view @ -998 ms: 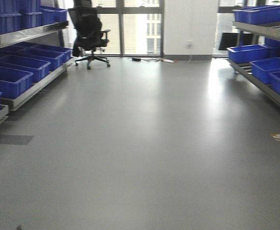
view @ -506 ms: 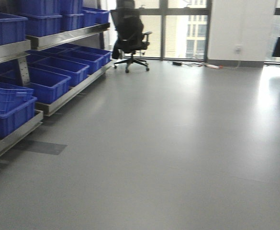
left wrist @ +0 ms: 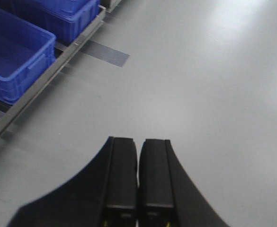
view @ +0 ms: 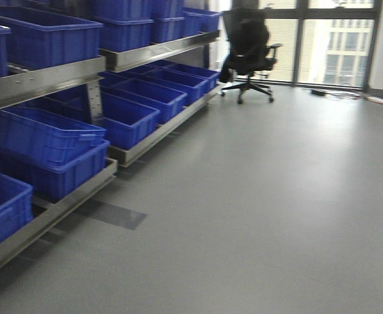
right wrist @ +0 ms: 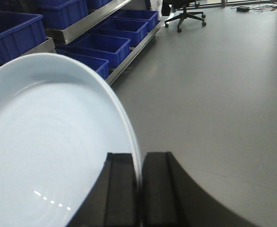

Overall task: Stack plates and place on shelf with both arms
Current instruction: 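Drive the base across the room toward the bin shelf, then position the base at the shelf in front of the blue bins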

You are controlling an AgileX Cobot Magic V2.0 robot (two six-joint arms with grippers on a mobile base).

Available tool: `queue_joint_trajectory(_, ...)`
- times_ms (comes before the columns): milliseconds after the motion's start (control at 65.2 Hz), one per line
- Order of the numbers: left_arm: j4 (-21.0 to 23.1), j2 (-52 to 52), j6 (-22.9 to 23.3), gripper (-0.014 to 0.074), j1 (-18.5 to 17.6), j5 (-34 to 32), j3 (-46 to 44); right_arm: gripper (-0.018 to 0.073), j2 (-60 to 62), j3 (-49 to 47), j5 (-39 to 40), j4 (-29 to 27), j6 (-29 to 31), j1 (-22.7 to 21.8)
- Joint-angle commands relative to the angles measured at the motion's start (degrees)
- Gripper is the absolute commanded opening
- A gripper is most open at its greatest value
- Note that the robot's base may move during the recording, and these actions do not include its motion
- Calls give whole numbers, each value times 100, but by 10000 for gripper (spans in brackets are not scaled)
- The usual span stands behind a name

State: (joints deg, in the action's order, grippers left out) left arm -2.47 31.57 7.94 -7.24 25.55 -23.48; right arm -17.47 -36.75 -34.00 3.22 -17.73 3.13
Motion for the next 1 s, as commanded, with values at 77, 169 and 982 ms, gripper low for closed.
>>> queue_joint_trajectory(77,-3,39,21,97,-37,-413,-160,57,-57,-175,593,35,12,-38)
queue_joint_trajectory(169,-3,39,21,97,-37,-413,-160,57,-57,-175,593,35,12,-38)
queue_joint_trajectory(982,-3,39,21,97,-37,-413,-160,57,-57,-175,592,35,12,27)
